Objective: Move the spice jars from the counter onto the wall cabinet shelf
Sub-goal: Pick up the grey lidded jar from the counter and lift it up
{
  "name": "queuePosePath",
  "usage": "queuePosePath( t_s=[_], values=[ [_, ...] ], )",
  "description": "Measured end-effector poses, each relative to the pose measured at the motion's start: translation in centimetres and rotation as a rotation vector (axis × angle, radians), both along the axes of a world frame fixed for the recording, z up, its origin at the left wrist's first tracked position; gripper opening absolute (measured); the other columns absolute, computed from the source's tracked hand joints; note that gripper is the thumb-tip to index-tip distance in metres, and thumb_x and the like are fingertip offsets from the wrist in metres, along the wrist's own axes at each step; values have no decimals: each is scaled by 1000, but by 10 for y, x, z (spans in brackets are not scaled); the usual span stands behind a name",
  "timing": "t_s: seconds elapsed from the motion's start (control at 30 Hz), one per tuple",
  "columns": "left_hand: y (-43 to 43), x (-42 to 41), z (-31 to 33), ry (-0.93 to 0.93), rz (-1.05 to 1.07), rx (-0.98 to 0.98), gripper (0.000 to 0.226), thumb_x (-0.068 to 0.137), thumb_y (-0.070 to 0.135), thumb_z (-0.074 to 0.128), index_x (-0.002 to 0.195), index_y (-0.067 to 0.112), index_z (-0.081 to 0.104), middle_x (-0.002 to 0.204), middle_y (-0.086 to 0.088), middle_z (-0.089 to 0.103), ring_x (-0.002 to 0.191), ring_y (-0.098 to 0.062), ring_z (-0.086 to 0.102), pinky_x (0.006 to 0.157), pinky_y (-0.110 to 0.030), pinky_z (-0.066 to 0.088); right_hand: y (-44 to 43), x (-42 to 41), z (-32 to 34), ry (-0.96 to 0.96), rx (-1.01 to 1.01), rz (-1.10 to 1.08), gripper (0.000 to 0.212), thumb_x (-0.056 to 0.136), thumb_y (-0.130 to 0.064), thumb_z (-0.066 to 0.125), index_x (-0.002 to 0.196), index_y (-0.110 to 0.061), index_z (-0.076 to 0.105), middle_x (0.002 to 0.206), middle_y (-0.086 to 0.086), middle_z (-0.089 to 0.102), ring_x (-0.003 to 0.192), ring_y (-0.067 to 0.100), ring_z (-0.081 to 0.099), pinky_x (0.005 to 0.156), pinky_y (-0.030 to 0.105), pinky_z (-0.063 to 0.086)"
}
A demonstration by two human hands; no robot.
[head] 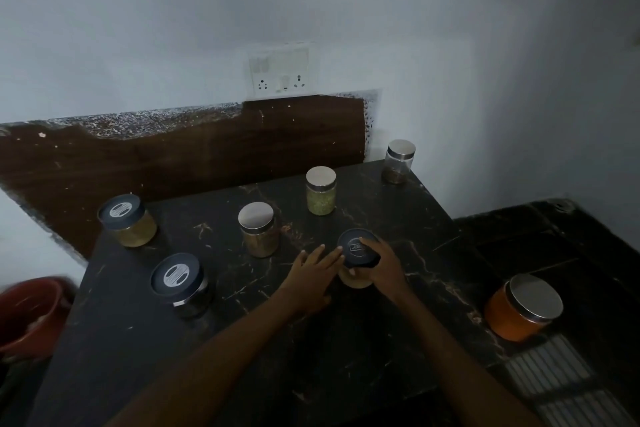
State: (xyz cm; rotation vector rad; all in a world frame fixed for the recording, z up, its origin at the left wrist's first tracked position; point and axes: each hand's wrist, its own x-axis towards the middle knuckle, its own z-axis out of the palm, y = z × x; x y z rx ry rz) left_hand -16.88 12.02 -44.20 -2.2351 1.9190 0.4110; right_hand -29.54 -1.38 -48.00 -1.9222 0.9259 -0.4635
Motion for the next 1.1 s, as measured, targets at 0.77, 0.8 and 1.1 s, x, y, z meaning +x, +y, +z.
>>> queuePosePath(
  t_s=[0.77, 0.8, 1.1],
  values=[
    [73, -13, 79, 547, 42, -483, 126, 61, 39, 84, 141, 34, -13, 143, 27, -8, 125, 11, 10, 96, 1, 18, 42, -36, 150, 12, 346, 359, 46, 74, -42, 63, 117, -33, 51, 119, 0, 56, 97, 15, 61, 68, 28, 57],
    [75, -15, 80, 556, 53, -501, 125, 60, 38, 85, 142, 33, -9, 143, 25, -5, 124, 12, 11, 94, 4, 19, 44, -39, 149, 7, 346, 351, 54, 73, -44, 61, 124, -34, 46, 126, 0, 51, 101, 15, 60, 72, 30, 58],
    [99, -39, 81, 553, 154, -513, 128, 57, 43, 85, 145, 34, -8, 149, 22, 1, 135, -5, 20, 108, -32, 37, 62, -91, 125, 114, -93, 670, 129, 52, -48, 84, 135, -57, -14, 141, -41, -15, 135, -1, 11, 104, 19, 23]
  ],
)
